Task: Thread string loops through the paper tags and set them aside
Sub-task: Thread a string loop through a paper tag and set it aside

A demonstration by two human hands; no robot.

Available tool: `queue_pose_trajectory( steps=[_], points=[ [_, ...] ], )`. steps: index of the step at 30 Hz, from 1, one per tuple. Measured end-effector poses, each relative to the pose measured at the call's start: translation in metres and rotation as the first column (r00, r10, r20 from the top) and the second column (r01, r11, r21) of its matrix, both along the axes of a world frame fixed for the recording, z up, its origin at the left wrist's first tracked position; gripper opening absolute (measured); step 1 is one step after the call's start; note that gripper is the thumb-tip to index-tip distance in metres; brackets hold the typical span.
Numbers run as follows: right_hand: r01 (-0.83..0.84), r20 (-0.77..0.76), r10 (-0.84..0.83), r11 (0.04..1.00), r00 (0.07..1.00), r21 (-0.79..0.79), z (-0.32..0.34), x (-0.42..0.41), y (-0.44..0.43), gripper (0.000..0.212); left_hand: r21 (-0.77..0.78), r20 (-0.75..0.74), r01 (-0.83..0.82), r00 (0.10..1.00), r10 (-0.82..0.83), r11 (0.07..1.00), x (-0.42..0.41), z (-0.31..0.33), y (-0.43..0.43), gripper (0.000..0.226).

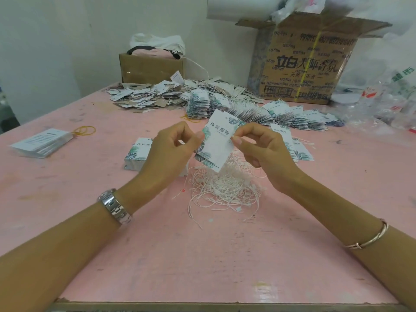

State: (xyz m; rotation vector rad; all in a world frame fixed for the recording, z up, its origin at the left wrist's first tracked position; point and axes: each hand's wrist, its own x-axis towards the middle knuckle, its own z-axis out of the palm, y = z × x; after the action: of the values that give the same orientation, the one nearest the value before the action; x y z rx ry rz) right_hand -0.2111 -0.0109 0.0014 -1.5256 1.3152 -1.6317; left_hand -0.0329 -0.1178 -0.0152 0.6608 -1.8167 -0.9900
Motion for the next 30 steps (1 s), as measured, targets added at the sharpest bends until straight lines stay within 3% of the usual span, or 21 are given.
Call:
queue_pose_trajectory(
  steps=[8, 11, 14, 18, 21, 24, 26, 30],
  points=[
    [0.005, -0.041, -0.005, 1.0, 0.999, -0.002, -0.001, 0.0, 0.0, 0.005, -0.044, 0.095, -0.027, 0.995, 0.031, 0.999, -0.003, -0.006, 0.009, 0.032],
    [-0.016, -0.046, 0.016, 1.0, 0.999, -0.003, -0.002, -0.002, -0.001, 0.006, -0.037, 0.124, -0.017, 0.992, 0.022, 0.999, -0.004, -0.006, 0.011, 0.022],
    [-0.056, -0.066, 0.056, 0.998, 0.996, 0.007, -0.003, -0.002, -0.001, 0.005, 0.104, 0.014, 0.052, 0.998, -0.054, 0.993, -0.005, -0.001, 0.012, 0.002],
    [-0.103, -0.142, 0.104, 0.995, 0.984, 0.015, -0.006, 0.001, -0.002, 0.01, 0.29, -0.199, 0.192, 0.97, -0.138, 0.937, -0.006, 0.004, 0.02, 0.006],
    [-0.07, -0.161, 0.067, 0.997, 0.985, -0.017, -0.008, 0.003, -0.002, 0.01, 0.298, -0.168, 0.166, 0.978, -0.12, 0.94, -0.005, 0.004, 0.018, 0.006],
    [0.075, -0.078, -0.083, 0.992, 0.994, -0.1, -0.005, 0.001, -0.002, 0.001, 0.335, -0.204, 0.171, 0.973, -0.106, 0.927, -0.003, 0.004, 0.015, 0.006],
    [0.16, -0.051, -0.167, 0.981, 0.985, -0.108, -0.003, -0.003, -0.003, 0.008, 0.318, -0.218, 0.172, 0.97, -0.105, 0.932, -0.004, 0.005, 0.015, 0.006],
    [0.131, -0.062, -0.134, 0.99, 0.989, -0.057, -0.006, -0.001, -0.005, 0.009, 0.307, -0.235, 0.216, 0.961, -0.147, 0.927, -0.006, 0.004, 0.02, 0.008]
  ],
)
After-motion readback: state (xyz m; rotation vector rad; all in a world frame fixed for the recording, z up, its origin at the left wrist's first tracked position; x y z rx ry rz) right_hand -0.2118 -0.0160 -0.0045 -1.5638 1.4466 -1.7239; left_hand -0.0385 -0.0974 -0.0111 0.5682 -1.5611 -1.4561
